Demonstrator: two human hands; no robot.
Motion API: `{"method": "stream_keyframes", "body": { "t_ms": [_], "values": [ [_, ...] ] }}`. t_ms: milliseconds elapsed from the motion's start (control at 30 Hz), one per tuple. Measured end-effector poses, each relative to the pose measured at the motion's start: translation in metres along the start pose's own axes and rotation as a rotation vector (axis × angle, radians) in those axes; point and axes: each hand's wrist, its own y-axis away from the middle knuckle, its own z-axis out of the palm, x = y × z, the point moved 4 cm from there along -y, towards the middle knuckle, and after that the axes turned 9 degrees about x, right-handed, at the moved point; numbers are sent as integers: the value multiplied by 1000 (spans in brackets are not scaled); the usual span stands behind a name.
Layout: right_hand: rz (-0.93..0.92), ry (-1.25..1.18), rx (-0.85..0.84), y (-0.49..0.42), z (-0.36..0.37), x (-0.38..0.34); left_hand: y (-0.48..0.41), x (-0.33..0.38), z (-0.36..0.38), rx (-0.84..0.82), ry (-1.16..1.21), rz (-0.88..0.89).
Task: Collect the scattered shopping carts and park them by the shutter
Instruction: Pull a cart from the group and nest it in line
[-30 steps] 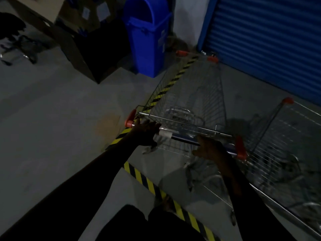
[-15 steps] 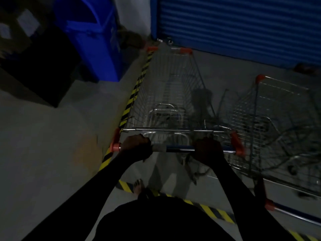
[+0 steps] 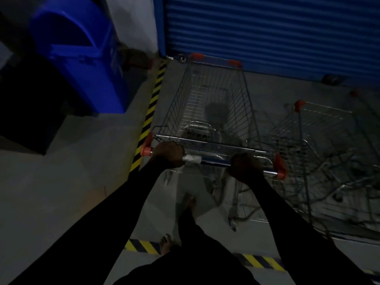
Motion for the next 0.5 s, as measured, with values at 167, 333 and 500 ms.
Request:
{"method": "stream_keyframes", "body": {
  "t_ms": [167,333,500],
  "values": [
    [58,-104,24,-54,-7,12,-52,-31,2,-12,128,18],
    [73,-24,78,-113,-8,26,-109,-47,-22,0,61,48],
    [47,-66,40,-160,-12,27,-148,-78,-10,-24,101,45]
  ]
}}
